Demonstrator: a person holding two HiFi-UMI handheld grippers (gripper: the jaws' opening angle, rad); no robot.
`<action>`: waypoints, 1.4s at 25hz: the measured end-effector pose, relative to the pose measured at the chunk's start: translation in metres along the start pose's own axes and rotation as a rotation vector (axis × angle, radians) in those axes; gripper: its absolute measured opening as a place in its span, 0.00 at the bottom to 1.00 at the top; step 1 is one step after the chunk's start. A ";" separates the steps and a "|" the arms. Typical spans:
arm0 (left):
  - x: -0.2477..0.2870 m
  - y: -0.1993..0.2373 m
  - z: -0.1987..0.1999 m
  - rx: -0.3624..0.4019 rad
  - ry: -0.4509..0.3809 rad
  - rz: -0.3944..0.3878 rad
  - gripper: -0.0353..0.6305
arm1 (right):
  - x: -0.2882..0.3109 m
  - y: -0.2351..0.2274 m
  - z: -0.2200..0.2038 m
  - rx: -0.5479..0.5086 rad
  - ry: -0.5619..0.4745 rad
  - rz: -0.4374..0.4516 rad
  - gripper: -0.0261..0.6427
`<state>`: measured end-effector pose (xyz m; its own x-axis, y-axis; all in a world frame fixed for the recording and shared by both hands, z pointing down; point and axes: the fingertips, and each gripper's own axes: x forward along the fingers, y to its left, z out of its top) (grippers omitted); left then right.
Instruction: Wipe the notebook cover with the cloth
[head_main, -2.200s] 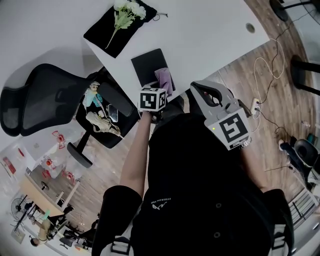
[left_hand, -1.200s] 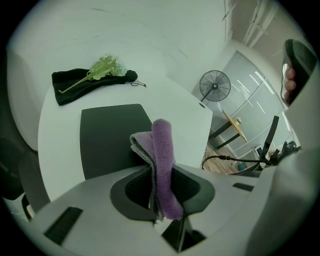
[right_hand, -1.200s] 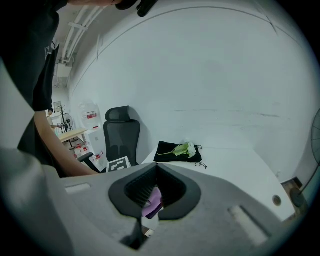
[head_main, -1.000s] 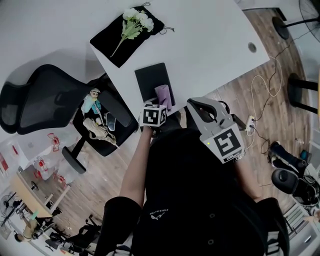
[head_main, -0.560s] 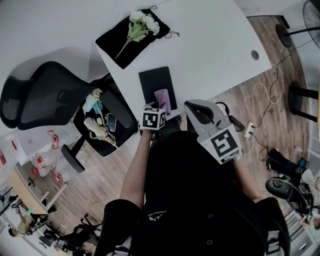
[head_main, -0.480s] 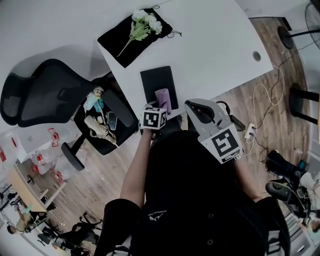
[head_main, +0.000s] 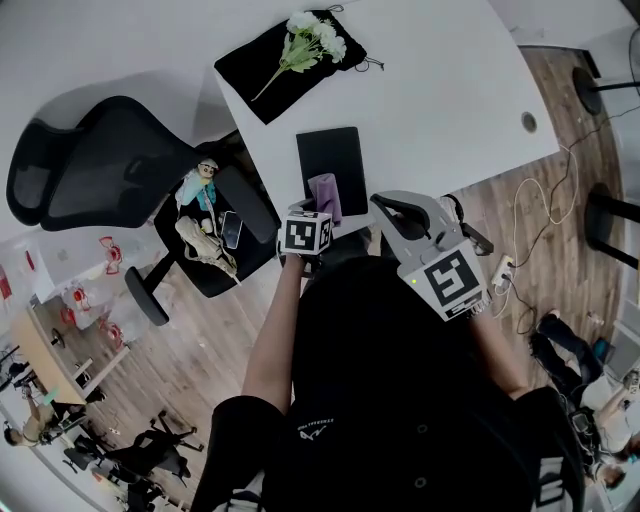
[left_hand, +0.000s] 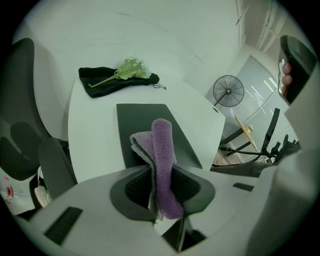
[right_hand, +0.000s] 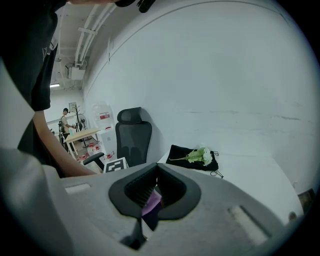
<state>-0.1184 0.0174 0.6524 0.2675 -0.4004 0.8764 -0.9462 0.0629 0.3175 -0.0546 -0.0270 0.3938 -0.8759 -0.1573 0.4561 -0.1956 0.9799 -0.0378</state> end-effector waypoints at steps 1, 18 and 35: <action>-0.002 0.003 -0.002 -0.008 0.001 0.006 0.19 | 0.001 0.001 0.000 -0.003 0.002 0.005 0.05; -0.030 0.045 -0.018 -0.102 -0.022 0.091 0.19 | 0.019 0.011 0.004 0.053 0.012 0.046 0.05; -0.062 0.068 -0.038 -0.131 -0.110 0.139 0.18 | 0.030 0.007 0.009 -0.022 0.005 0.064 0.05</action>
<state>-0.1922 0.0815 0.6333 0.1077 -0.4765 0.8726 -0.9389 0.2399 0.2469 -0.0866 -0.0261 0.3993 -0.8843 -0.0935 0.4575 -0.1294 0.9904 -0.0478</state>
